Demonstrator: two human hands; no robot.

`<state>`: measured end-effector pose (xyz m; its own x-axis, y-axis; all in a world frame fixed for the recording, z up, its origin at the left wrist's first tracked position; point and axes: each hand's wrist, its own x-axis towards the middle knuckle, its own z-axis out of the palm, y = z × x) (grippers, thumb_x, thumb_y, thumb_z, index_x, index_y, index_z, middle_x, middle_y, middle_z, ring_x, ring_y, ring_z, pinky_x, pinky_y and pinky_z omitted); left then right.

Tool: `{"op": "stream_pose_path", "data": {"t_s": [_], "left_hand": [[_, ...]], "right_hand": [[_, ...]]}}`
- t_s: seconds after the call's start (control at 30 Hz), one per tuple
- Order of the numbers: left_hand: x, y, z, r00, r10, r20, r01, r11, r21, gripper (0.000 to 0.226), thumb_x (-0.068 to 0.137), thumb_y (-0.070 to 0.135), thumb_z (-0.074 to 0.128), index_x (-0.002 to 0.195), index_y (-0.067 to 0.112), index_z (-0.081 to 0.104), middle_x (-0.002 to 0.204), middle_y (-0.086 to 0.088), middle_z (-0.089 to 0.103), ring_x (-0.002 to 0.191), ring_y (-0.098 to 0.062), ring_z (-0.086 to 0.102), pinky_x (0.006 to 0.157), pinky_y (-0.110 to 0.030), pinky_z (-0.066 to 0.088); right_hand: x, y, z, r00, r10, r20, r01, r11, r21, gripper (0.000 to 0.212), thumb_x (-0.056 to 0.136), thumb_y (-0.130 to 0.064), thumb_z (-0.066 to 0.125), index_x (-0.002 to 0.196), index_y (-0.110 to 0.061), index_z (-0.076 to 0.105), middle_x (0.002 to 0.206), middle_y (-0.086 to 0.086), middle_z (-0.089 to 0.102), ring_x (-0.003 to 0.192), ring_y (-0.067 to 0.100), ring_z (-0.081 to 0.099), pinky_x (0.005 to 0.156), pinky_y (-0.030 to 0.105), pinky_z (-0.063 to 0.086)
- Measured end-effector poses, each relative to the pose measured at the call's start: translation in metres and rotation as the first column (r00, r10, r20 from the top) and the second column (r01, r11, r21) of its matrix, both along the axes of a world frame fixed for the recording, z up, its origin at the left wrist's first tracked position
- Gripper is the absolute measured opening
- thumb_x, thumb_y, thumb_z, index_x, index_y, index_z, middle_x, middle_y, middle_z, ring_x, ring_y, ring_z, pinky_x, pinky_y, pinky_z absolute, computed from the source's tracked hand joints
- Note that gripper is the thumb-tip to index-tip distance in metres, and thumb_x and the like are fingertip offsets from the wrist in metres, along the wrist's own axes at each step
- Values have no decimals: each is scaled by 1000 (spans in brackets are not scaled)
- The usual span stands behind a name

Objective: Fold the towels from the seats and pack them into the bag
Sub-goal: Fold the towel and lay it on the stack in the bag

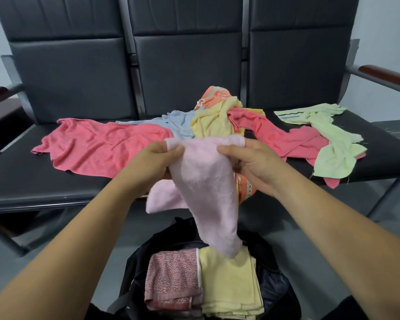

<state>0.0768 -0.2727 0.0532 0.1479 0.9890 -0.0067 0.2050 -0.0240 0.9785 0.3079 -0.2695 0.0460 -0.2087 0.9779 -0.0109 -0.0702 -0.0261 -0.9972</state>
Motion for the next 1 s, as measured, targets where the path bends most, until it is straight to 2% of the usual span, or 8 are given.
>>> {"op": "stream_pose_path", "data": {"t_s": [0.07,0.17,0.27,0.4,0.63,0.8,0.9,1.0], "left_hand": [[-2,-2,2,994,22,108,-19,999,-29,23,104,18,52,104,5,71,89,-8,78,80,-18,73,65,-30,59],[0,-1,4,955,67,290,-34,992,-119,22,101,17,56,101,2,71,88,-7,76,78,-19,70,64,-31,56],[4,-2,6,894,78,441,27,973,-228,23,97,23,59,95,8,76,89,-4,76,76,-16,72,63,-28,58],[3,0,7,791,-68,608,134,989,-64,33,86,3,59,118,4,66,104,-9,75,92,-17,73,76,-25,59],[-15,5,-3,997,9,74,-18,992,127,19,97,7,61,105,17,75,104,-16,75,93,-31,65,96,-50,52],[-13,3,-3,986,131,-101,-110,976,188,14,100,21,63,90,12,64,76,-25,65,66,-25,55,68,-55,58],[-3,0,-1,988,129,85,-133,990,47,21,99,21,63,82,10,67,69,-6,58,63,-20,50,55,-29,50],[3,1,3,917,168,362,-145,985,-91,26,101,20,59,85,5,73,85,-13,69,77,-24,61,67,-31,53]], "right_hand": [[4,3,0,990,-94,105,91,995,35,22,91,-18,72,78,-2,74,81,20,70,84,27,71,89,37,53],[11,5,2,985,-103,136,104,995,0,24,92,-22,73,107,-4,75,106,12,77,104,24,73,103,43,53],[13,4,9,996,-12,-86,8,999,-49,30,93,-12,69,120,0,69,120,13,73,114,25,69,107,43,50],[11,-2,9,911,162,-379,-213,972,-96,44,94,-7,61,136,6,57,137,20,62,127,30,60,107,42,50],[9,-3,9,987,-18,-160,-13,982,-187,25,93,-1,65,118,5,68,114,18,74,106,28,72,92,39,59],[18,4,8,972,-123,199,155,976,-154,19,101,-22,61,113,-13,73,104,3,78,99,21,74,89,43,59],[18,5,13,998,-17,-60,-1,960,-279,30,100,-20,62,125,-4,67,123,12,72,108,24,72,95,39,56],[20,2,24,882,43,-469,-189,945,-268,34,102,-23,58,131,-7,64,132,11,68,123,27,64,107,43,48]]}}
